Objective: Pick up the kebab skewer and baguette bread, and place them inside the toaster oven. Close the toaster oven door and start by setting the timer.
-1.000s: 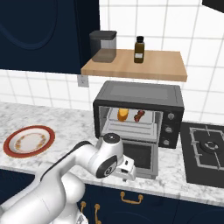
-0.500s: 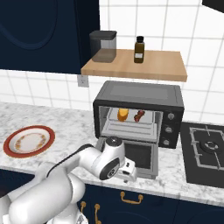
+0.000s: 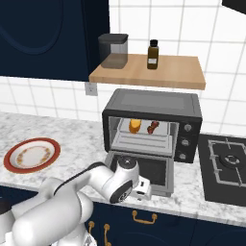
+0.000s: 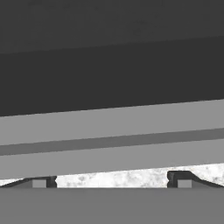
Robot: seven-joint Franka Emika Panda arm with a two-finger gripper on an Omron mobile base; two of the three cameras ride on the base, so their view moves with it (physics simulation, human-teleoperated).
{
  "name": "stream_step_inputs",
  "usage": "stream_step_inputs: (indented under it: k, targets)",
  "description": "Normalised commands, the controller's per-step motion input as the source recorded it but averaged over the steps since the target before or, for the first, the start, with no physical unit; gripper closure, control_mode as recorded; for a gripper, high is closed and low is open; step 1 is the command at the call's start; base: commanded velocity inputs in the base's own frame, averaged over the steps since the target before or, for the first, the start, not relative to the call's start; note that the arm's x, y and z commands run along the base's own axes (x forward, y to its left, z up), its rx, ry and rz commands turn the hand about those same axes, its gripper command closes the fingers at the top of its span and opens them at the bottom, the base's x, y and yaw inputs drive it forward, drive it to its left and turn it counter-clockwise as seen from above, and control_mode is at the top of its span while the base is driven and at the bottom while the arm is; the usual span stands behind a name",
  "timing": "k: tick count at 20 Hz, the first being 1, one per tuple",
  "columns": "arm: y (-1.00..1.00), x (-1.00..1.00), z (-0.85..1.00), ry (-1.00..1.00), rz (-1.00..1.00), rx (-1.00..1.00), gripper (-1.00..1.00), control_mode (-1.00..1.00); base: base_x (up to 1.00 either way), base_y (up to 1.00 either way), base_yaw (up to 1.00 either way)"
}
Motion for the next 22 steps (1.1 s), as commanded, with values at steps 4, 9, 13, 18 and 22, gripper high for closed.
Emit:
stream_step_inputs:
  k: [4,9,13,18,22]
  targets:
    - [0.0,0.15,-0.13,-0.11,0.03,0.0,-1.0,-1.0,0.0,0.0,0.0]
    - [0.0,0.28,0.0,-0.08,0.02,0.0,-1.0,-1.0,0.0,0.0,0.0]
    - [0.0,0.14,0.0,-0.07,0.0,0.0,-1.0,-1.0,0.0,0.0,0.0]
    - [0.07,0.01,0.0,-0.05,0.0,0.0,-1.0,-1.0,0.0,0.0,0.0]
    - [0.08,0.11,0.04,-0.03,0.0,0.01,-1.0,-1.0,0.0,0.0,0.0]
